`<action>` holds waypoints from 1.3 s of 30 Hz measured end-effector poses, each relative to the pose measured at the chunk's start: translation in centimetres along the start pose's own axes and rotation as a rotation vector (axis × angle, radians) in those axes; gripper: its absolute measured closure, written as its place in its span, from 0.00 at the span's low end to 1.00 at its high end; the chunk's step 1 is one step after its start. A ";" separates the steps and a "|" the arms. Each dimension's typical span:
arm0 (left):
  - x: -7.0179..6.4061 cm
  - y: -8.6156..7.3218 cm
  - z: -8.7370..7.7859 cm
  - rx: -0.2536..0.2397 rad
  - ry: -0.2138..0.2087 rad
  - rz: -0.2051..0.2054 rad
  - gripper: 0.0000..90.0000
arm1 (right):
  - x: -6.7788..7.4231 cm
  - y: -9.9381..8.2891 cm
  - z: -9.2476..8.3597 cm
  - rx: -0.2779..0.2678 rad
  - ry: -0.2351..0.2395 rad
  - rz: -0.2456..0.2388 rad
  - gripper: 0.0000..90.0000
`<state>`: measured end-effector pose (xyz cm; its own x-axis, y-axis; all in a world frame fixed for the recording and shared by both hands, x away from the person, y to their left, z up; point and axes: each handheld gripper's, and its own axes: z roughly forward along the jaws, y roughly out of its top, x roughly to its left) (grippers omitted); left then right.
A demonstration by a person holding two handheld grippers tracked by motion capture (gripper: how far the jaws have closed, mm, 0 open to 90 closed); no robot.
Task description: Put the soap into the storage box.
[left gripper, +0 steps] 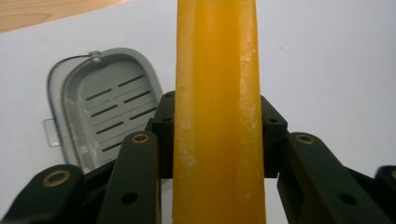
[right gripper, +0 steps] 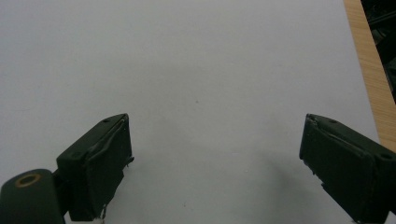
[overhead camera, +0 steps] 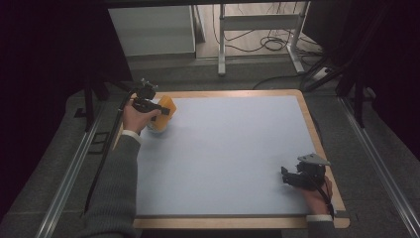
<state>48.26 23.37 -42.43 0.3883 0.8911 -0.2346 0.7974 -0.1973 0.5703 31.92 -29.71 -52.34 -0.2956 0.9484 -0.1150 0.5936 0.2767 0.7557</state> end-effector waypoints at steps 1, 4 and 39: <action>0.2 0.1 0.1 -0.004 0.002 -0.010 0.68 | 0.0 0.0 0.0 0.001 0.001 -0.002 0.10; 0.9 0.3 0.3 -0.010 -0.003 -0.041 0.68 | 0.0 0.0 0.1 0.000 -0.002 -0.004 0.10; 5.7 -0.2 3.4 0.011 0.053 -0.229 0.68 | -0.4 -0.3 0.3 0.018 -0.023 -0.008 0.10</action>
<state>51.93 27.10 -46.57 0.1720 0.9331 -0.3157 0.8669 0.0088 0.4983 32.04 -30.15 -52.70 -0.2831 0.9494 -0.1358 0.6044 0.2865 0.7433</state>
